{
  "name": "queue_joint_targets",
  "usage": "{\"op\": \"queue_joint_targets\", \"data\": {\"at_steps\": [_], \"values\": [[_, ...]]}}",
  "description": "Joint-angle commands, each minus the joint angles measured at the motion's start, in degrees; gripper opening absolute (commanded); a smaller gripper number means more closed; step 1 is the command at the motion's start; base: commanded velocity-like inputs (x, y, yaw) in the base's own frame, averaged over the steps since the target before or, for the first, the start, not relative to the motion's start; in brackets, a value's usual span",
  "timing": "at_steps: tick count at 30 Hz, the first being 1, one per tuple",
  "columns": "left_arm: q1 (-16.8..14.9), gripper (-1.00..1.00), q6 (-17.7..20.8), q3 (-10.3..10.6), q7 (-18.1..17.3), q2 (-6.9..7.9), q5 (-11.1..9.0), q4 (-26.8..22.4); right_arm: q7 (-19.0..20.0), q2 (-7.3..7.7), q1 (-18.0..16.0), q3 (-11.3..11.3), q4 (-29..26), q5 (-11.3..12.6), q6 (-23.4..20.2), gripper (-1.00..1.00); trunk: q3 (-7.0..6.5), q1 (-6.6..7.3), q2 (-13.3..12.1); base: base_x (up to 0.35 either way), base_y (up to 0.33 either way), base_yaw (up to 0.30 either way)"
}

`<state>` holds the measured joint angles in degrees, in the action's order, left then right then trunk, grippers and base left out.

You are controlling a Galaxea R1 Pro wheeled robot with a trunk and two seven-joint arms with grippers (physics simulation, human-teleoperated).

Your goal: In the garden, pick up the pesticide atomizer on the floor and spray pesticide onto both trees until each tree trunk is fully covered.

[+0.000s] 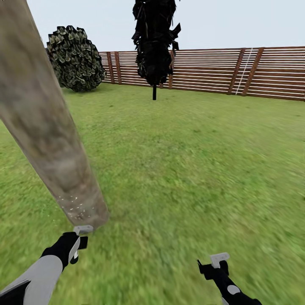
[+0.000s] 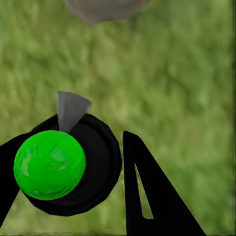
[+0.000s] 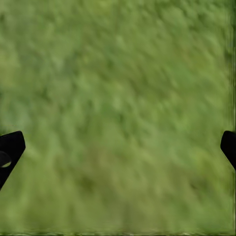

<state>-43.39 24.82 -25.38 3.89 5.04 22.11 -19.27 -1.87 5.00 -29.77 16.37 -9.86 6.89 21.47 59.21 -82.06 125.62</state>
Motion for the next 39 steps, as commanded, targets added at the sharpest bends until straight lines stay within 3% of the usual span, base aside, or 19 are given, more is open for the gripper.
{"op": "queue_joint_targets", "data": {"at_steps": [1, 12, 39], "values": [[0.0, -1.0, 0.2, -0.2, 0.1, -0.03, 0.0, -0.1, -0.1, 0.01, 0.0, 0.5, 0.0, 0.6, 0.1, 1.0, 0.04, 0.03, 0.0, -0.172, -0.254, 0.0], [0.0, -1.0, 0.1, -0.3, 0.1, -0.07, 0.0, -0.2, -0.1, -0.08, 0.0, 0.5, 0.1, 0.6, 0.1, 1.0, 0.04, 0.03, 0.0, -0.1, -0.26, 0.19], [0.0, -1.0, 0.1, -0.2, 0.2, -0.3, 0.0, -0.2, -0.1, -0.15, 0.2, 0.6, 0.1, 0.5, 0.1, 1.0, 0.04, 0.03, 0.0, 0.173, -0.248, 0.078]]}}
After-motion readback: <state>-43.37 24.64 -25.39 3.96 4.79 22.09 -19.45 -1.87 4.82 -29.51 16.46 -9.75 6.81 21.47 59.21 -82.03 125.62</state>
